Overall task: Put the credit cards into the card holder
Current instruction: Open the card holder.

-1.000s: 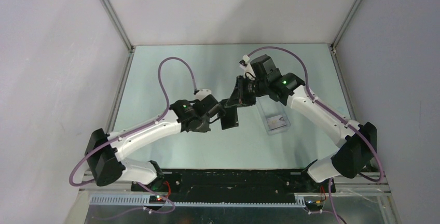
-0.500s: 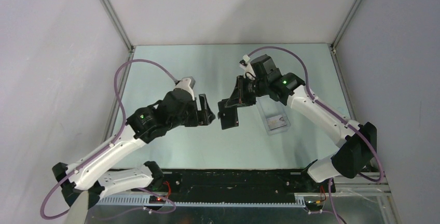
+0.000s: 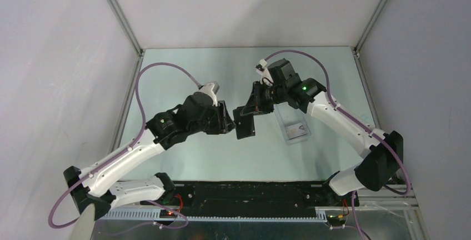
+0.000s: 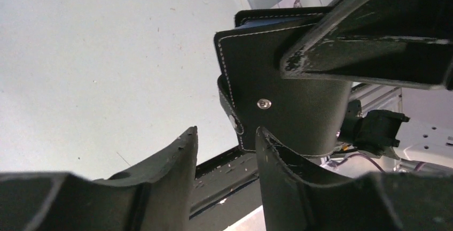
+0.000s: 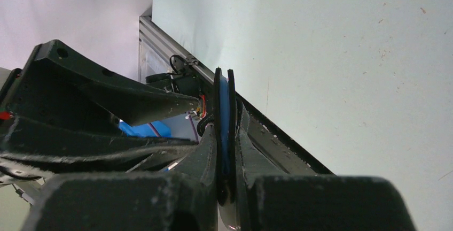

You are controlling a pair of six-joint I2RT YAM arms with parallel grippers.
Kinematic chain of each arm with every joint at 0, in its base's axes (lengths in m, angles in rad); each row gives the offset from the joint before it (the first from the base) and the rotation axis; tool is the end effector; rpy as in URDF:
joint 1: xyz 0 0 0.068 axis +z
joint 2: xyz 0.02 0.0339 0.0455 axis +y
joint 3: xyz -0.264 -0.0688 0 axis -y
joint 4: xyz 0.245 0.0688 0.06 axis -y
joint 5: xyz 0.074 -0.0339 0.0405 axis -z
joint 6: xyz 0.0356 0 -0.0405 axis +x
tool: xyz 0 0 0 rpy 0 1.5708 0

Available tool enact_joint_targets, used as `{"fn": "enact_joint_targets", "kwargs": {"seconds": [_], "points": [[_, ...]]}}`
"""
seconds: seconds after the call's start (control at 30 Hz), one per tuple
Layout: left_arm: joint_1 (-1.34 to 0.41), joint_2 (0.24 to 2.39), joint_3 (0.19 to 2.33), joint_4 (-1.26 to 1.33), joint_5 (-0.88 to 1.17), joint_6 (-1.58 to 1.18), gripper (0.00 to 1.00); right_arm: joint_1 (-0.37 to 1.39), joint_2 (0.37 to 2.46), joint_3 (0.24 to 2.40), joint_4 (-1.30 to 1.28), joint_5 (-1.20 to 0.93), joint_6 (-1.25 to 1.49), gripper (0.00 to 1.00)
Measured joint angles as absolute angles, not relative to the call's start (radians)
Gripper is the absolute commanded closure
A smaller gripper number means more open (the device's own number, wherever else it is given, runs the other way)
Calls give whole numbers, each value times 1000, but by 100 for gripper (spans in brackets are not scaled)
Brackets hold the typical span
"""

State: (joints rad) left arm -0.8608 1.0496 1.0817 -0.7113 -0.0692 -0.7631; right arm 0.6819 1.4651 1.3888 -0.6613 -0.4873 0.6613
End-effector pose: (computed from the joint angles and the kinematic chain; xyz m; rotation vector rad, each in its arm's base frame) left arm 0.1431 -0.1627 0.3415 0.0766 2.3701 -0.7657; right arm 0.2372 0.2140 0.3463 -0.3033 2.5184 1.1849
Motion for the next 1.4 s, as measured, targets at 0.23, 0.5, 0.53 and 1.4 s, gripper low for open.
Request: {"fn": "enact_joint_targets", "kwargs": {"seconds": [0.23, 0.5, 0.53, 1.4], "points": [[-859, 1049, 1033, -706, -128, -779, 61, 682, 1465, 1389, -661, -492, 661, 100], [-853, 1087, 1031, -704, -139, -778, 57, 685, 1465, 1389, -661, -503, 661, 100], [-853, 1094, 1032, -704, -138, -777, 57, 685, 1465, 1389, -661, -505, 661, 100], [-818, 1066, 1013, -609, -44, -746, 100, 684, 1465, 1388, -638, -547, 652, 41]]}}
